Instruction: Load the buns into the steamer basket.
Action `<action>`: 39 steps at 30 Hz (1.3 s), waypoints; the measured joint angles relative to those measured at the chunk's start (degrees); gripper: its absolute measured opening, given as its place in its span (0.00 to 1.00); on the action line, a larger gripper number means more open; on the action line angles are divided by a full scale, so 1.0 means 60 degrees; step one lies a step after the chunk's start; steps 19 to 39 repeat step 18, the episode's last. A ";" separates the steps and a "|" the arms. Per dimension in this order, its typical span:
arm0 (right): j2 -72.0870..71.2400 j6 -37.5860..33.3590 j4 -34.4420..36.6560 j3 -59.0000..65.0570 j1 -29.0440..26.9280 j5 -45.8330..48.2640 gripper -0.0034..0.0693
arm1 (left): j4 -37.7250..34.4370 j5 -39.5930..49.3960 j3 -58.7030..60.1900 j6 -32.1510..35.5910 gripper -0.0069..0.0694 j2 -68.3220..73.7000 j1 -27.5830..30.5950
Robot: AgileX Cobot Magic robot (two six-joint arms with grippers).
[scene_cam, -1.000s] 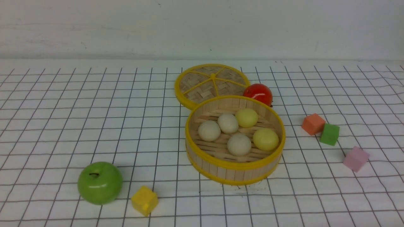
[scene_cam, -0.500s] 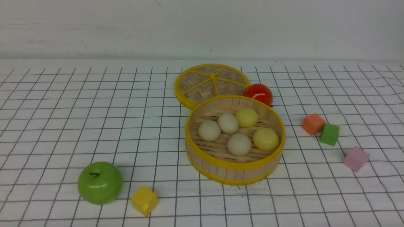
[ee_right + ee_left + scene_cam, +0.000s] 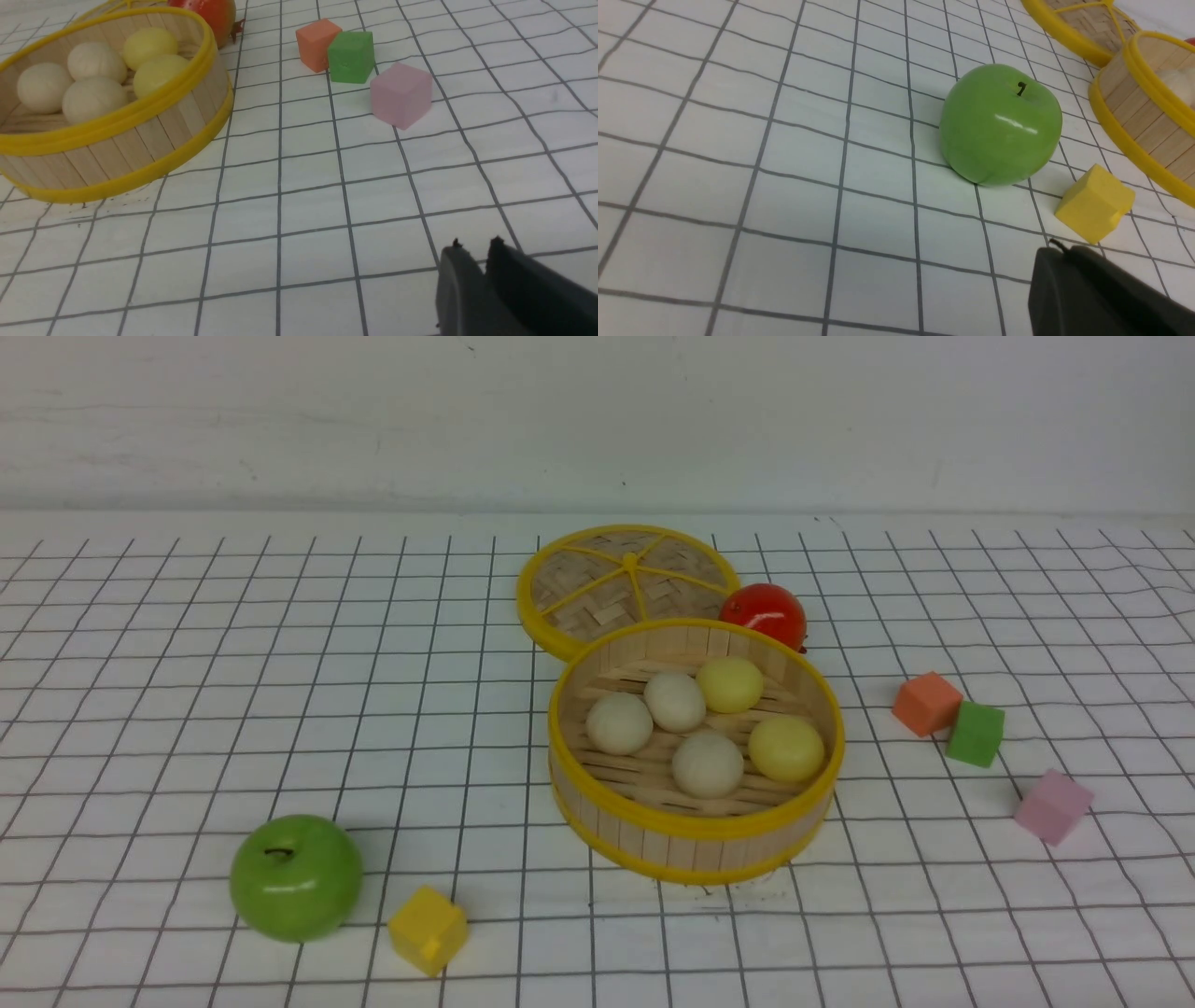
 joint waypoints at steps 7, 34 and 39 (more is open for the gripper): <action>0.0000 0.0000 0.0000 0.0000 0.0000 0.0000 0.18 | 0.0000 0.0000 0.0000 0.0000 0.08 0.0000 0.0000; 0.0000 0.0000 0.0000 0.0000 0.0000 0.0000 0.20 | 0.0000 0.0000 0.0000 0.0000 0.08 0.0000 0.0000; 0.0000 0.0000 0.0000 0.0000 0.0000 0.0000 0.20 | 0.0000 0.0000 0.0000 0.0000 0.08 0.0000 0.0000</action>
